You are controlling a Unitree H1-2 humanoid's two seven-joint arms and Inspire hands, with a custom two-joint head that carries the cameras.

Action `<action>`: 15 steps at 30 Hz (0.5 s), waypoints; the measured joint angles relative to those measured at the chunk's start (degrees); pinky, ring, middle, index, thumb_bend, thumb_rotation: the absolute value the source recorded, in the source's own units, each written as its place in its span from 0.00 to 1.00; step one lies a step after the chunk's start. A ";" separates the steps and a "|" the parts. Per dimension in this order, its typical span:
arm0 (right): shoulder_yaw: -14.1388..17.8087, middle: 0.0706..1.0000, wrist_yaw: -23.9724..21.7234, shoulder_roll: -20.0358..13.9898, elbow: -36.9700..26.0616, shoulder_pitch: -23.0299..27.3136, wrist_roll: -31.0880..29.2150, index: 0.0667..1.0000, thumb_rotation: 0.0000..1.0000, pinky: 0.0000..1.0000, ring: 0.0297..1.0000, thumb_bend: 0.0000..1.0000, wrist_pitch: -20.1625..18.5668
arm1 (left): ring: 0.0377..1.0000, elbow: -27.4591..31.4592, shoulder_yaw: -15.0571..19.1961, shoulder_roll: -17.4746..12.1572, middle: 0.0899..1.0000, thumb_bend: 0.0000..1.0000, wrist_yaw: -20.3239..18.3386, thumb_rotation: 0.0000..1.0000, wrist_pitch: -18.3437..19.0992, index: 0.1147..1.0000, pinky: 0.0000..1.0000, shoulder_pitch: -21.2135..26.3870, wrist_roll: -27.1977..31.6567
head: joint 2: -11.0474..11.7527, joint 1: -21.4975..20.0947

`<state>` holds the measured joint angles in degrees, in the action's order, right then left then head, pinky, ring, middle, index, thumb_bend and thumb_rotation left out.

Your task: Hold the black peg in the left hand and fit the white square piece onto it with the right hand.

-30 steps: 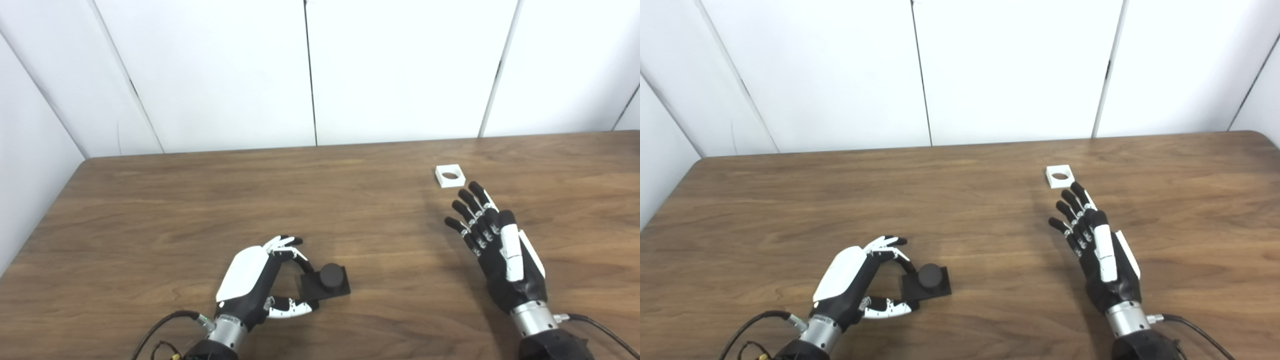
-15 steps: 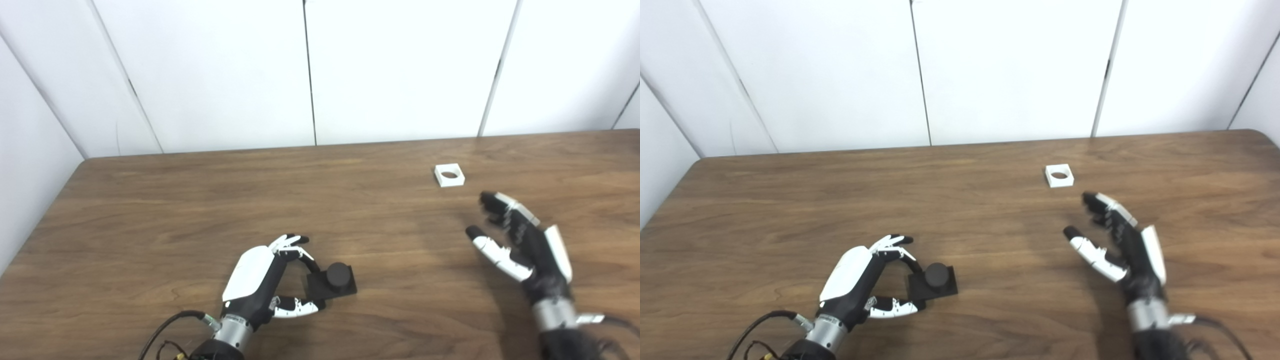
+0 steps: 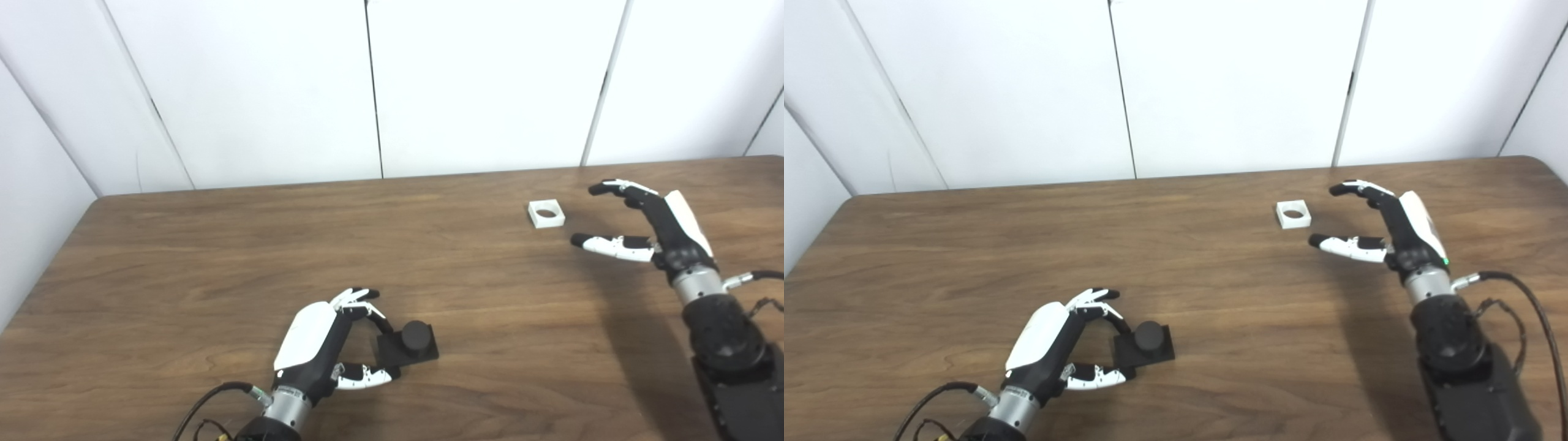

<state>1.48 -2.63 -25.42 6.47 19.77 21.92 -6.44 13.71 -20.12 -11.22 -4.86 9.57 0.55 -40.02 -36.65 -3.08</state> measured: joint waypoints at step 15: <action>-9.25 0.90 -9.00 -5.69 10.88 10.58 3.92 0.70 0.19 0.86 0.94 0.96 -0.24 | 0.92 -0.88 0.22 0.53 0.85 0.51 0.40 0.07 -1.41 0.42 0.83 0.00 0.03 | 0.35 -1.06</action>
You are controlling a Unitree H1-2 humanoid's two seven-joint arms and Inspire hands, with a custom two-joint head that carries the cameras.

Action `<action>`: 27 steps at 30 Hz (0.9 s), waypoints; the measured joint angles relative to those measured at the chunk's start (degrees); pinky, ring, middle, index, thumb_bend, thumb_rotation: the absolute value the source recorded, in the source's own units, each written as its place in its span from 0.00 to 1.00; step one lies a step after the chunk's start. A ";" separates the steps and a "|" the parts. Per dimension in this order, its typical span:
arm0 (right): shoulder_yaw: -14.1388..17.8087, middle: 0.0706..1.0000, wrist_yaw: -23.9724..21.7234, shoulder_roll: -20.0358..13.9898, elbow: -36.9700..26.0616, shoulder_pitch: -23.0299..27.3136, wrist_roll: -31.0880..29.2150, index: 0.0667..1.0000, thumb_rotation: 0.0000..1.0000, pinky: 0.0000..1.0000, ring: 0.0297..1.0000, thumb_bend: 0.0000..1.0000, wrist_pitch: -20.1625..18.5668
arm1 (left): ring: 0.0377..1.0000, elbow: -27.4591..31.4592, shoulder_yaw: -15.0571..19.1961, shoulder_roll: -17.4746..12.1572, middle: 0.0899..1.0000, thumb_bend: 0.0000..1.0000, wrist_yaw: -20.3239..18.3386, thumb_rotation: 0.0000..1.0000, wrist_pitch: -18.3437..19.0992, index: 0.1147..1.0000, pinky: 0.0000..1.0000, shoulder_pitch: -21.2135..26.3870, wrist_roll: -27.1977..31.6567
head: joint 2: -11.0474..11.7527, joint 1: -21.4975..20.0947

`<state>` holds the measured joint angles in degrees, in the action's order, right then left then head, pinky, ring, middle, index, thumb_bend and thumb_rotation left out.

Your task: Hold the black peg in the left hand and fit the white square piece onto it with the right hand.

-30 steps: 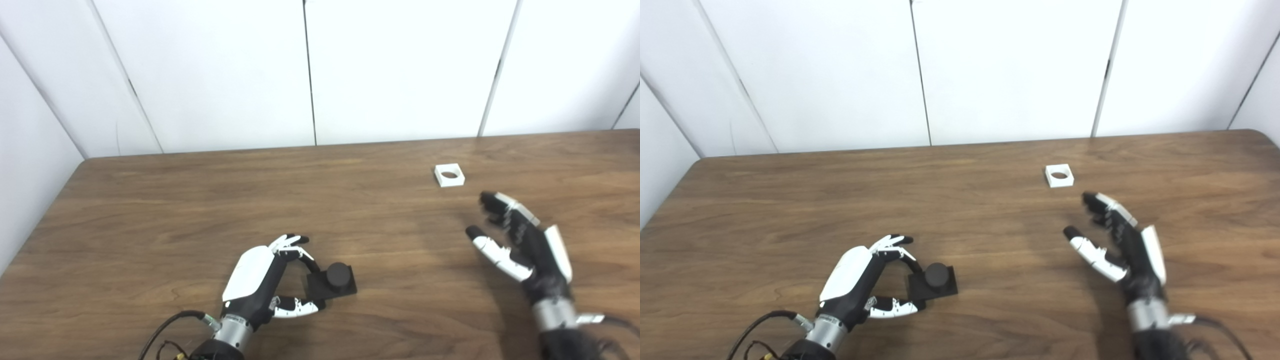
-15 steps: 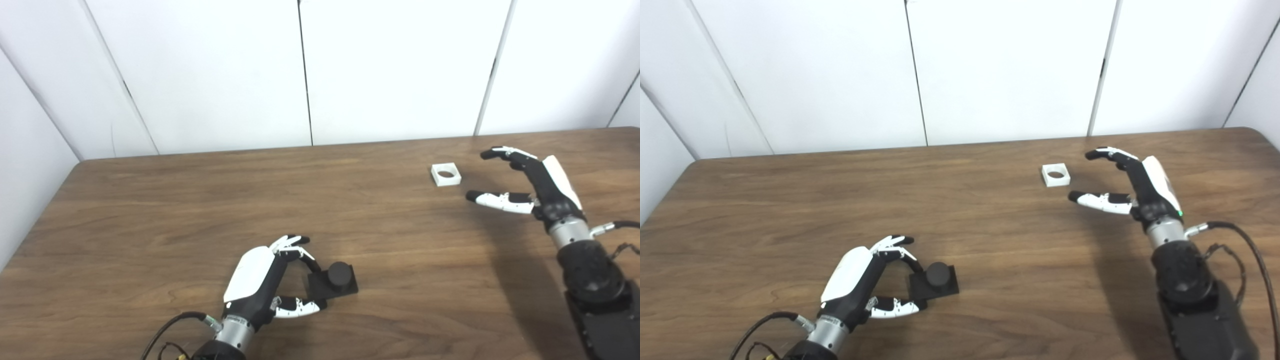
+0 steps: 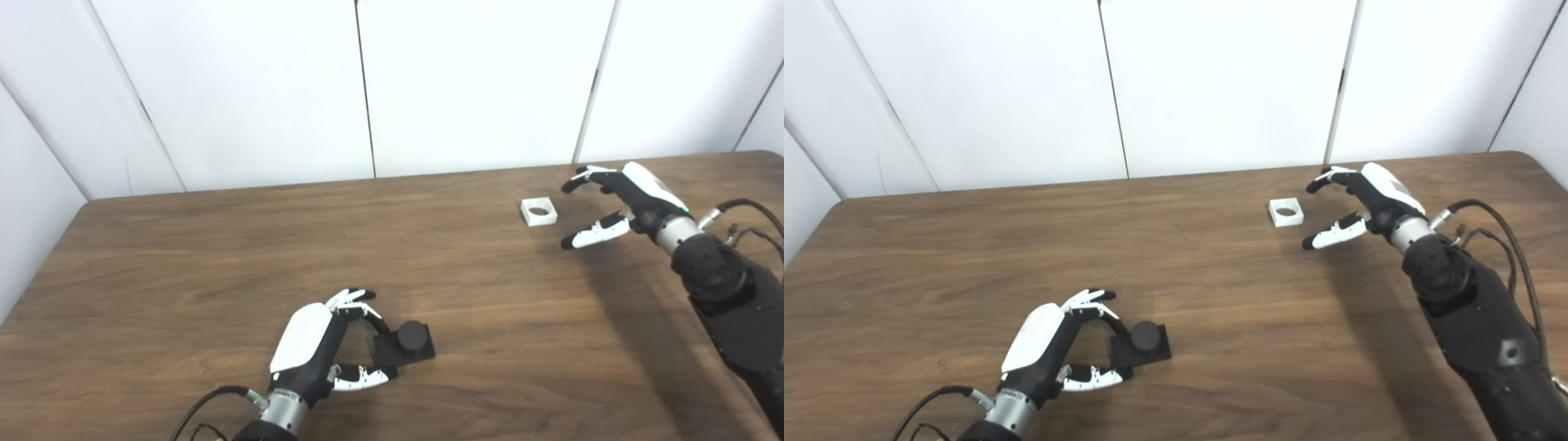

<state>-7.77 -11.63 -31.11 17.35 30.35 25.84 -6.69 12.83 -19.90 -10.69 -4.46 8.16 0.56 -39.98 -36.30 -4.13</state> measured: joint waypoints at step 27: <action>-10.49 0.96 -4.93 1.19 12.31 12.95 7.20 0.74 0.26 0.93 1.00 0.94 0.78 | 0.91 -1.05 -0.28 0.95 0.85 0.50 1.25 0.08 -0.25 0.42 0.80 0.19 -0.39 | 0.35 0.26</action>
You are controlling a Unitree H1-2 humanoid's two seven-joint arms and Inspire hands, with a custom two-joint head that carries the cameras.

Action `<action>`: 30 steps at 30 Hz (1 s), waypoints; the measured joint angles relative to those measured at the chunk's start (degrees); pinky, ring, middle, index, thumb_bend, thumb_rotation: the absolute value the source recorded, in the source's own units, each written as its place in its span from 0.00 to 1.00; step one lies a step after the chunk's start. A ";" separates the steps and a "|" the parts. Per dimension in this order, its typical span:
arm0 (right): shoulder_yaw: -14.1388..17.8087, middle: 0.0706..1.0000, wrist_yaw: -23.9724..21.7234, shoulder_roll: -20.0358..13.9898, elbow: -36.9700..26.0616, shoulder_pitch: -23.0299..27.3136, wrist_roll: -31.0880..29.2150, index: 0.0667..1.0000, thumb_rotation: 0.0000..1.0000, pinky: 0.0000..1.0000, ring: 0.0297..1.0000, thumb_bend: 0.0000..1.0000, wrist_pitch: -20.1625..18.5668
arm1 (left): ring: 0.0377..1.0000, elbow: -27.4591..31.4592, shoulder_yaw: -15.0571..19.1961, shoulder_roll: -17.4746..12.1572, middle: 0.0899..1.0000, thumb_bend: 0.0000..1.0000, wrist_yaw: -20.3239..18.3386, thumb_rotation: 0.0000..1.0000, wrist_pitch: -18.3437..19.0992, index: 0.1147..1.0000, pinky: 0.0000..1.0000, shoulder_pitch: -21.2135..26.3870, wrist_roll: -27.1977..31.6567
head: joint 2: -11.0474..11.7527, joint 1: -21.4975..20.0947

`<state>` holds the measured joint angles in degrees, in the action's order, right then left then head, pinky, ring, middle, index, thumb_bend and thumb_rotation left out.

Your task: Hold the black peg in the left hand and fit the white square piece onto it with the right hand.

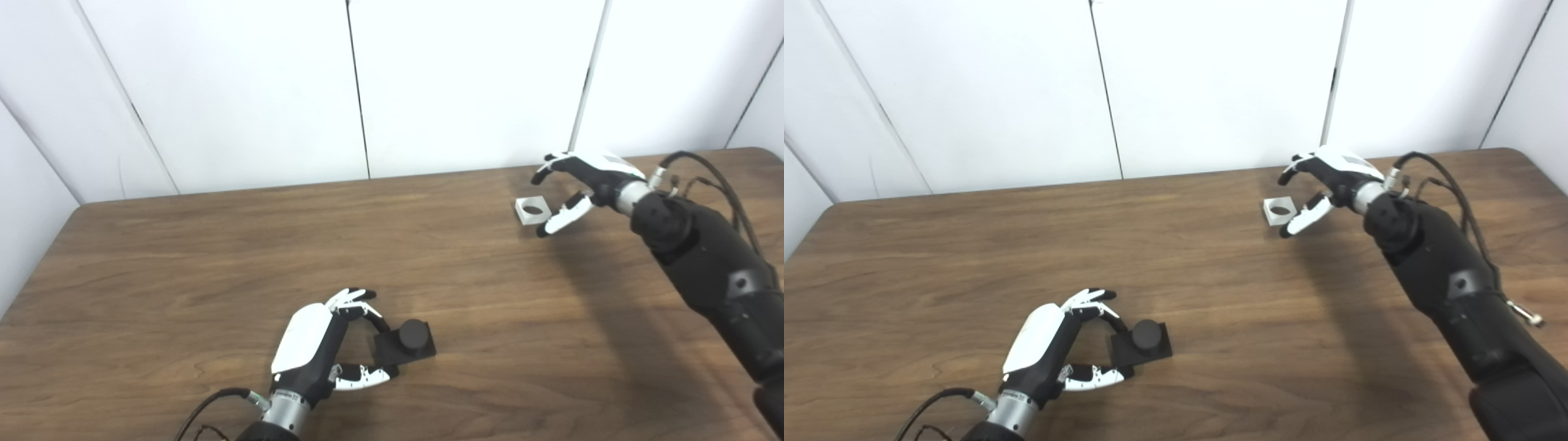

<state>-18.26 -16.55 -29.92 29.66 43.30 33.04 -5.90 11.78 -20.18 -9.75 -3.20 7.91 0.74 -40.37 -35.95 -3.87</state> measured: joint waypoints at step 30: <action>-4.50 0.94 -1.66 0.82 8.86 4.41 3.56 0.73 0.22 0.94 0.99 0.94 1.23 | 0.90 -0.09 -0.66 0.55 0.85 0.50 1.22 0.08 0.08 0.43 0.79 -0.44 -1.76 | -0.26 0.17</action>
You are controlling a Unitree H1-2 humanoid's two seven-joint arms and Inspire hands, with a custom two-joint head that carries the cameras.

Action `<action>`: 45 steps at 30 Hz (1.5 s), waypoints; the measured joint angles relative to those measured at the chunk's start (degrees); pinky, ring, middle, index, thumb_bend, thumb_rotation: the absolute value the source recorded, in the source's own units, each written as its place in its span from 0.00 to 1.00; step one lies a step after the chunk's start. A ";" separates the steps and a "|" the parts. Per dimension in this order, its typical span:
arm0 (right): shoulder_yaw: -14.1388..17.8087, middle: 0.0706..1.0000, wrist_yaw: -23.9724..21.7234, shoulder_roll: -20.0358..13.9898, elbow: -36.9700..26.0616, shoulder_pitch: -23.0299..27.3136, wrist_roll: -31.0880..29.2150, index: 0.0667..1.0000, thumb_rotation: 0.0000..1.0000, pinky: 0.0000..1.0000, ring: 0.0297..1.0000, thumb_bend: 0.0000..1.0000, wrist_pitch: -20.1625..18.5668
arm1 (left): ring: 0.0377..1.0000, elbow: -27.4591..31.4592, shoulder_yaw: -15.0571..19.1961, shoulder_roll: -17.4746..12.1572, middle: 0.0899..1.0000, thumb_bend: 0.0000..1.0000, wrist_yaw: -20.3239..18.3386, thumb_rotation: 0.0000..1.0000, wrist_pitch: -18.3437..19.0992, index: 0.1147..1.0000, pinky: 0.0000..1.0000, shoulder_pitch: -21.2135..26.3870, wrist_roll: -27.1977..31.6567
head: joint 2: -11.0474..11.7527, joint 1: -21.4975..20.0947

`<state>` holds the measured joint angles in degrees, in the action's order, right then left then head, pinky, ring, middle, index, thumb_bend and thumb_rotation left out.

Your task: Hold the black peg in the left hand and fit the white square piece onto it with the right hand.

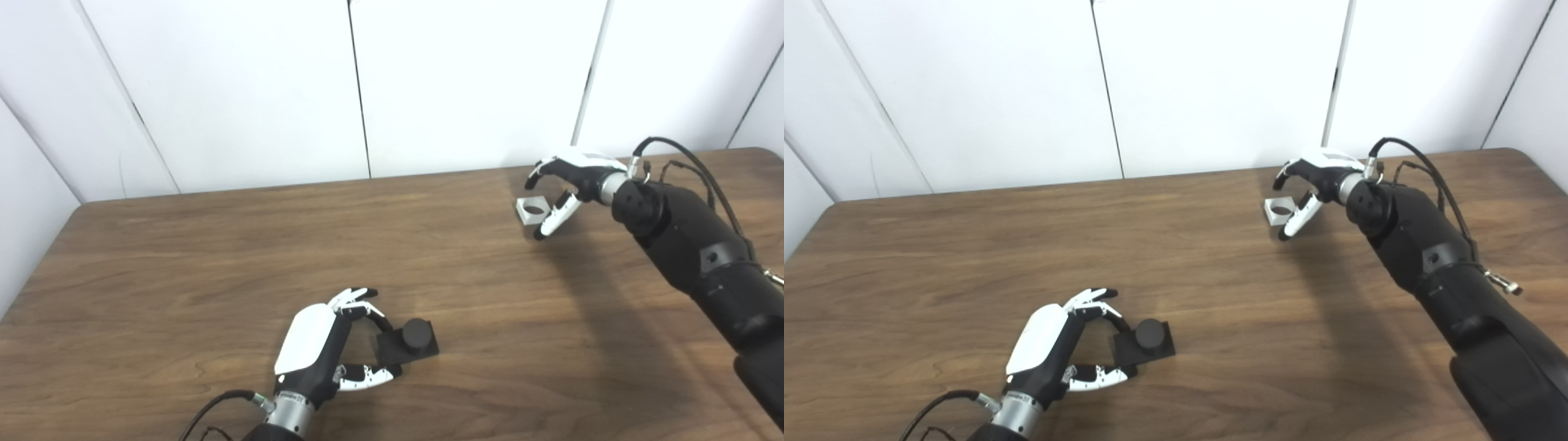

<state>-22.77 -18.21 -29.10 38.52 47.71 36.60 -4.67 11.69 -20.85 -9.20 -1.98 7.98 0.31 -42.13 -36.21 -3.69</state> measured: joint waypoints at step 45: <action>-0.43 0.87 5.23 0.82 4.65 0.76 0.39 0.46 0.14 0.85 0.93 0.53 5.34 | 0.91 0.12 -0.19 0.52 0.85 0.50 -0.02 0.08 0.59 0.43 0.80 -0.27 -0.11 | -0.09 -0.17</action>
<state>-23.19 -12.98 -28.27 43.17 48.47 36.99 0.67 11.81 -21.03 -8.68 -2.00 8.57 0.04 -42.23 -36.30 -3.87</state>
